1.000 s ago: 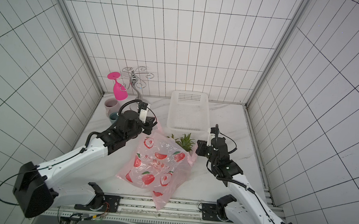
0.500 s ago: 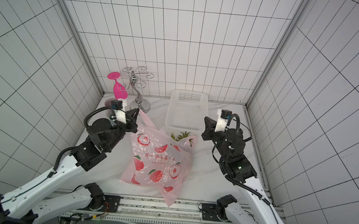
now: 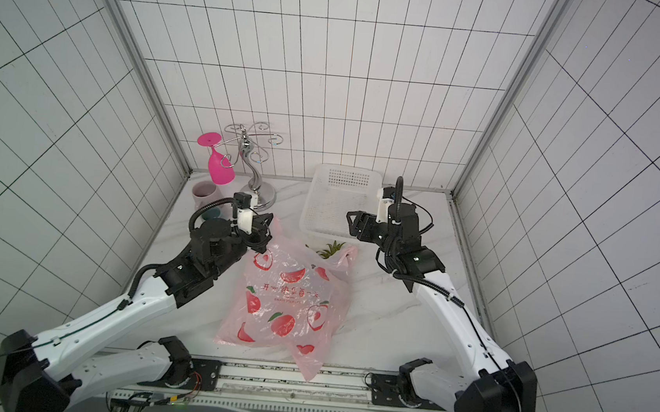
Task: Place the pineapple into a plastic bag & tie a knot
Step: Adjust the plastic bag at the center of the board.
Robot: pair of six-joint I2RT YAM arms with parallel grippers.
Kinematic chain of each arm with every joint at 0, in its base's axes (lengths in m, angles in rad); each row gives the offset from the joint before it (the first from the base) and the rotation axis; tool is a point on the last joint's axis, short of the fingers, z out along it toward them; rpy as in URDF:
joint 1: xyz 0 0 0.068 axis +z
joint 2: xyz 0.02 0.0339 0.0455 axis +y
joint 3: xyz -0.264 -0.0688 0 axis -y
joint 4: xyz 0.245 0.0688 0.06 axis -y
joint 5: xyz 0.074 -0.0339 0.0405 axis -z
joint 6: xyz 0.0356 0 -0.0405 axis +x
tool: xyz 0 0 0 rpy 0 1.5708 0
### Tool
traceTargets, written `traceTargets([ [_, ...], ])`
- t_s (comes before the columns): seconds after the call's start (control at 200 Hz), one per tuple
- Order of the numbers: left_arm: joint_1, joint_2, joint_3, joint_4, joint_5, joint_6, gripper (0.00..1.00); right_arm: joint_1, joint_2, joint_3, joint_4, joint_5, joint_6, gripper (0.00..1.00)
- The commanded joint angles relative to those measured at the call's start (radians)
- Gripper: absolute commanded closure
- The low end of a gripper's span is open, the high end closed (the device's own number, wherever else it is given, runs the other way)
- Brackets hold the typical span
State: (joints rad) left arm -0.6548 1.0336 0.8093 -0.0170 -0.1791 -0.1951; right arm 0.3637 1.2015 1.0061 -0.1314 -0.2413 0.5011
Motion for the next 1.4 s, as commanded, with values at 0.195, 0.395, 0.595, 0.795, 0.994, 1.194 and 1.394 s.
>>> traceTargets([
  [0.195, -0.026, -0.03, -0.065, 0.048, 0.035, -0.058, 1.0, -0.042, 0.149, -0.152, 0.135, -0.141, 0.139, 0.22],
  [0.395, -0.04, -0.018, -0.072, 0.049, 0.039, -0.062, 1.0, -0.042, 0.21, -0.222, 0.191, -0.179, 0.163, 0.28],
  [0.595, -0.042, -0.01, -0.074, 0.055, 0.041, -0.065, 1.0, -0.042, 0.24, -0.274, 0.245, -0.204, 0.185, 0.32],
  [0.795, -0.045, -0.001, -0.071, 0.057, 0.05, -0.066, 1.0, -0.044, 0.26, -0.305, 0.258, -0.2, 0.183, 0.33],
  [0.994, -0.051, 0.005, -0.073, 0.057, 0.057, -0.067, 1.0, -0.046, 0.281, -0.334, 0.288, -0.189, 0.183, 0.29],
  [1.194, -0.052, 0.005, -0.082, 0.055, 0.056, -0.068, 1.0, -0.058, 0.285, -0.362, 0.359, -0.221, 0.225, 0.33],
  [1.394, -0.059, 0.005, -0.086, 0.054, 0.051, -0.073, 1.0, -0.068, 0.277, -0.378, 0.458, -0.244, 0.29, 0.67],
])
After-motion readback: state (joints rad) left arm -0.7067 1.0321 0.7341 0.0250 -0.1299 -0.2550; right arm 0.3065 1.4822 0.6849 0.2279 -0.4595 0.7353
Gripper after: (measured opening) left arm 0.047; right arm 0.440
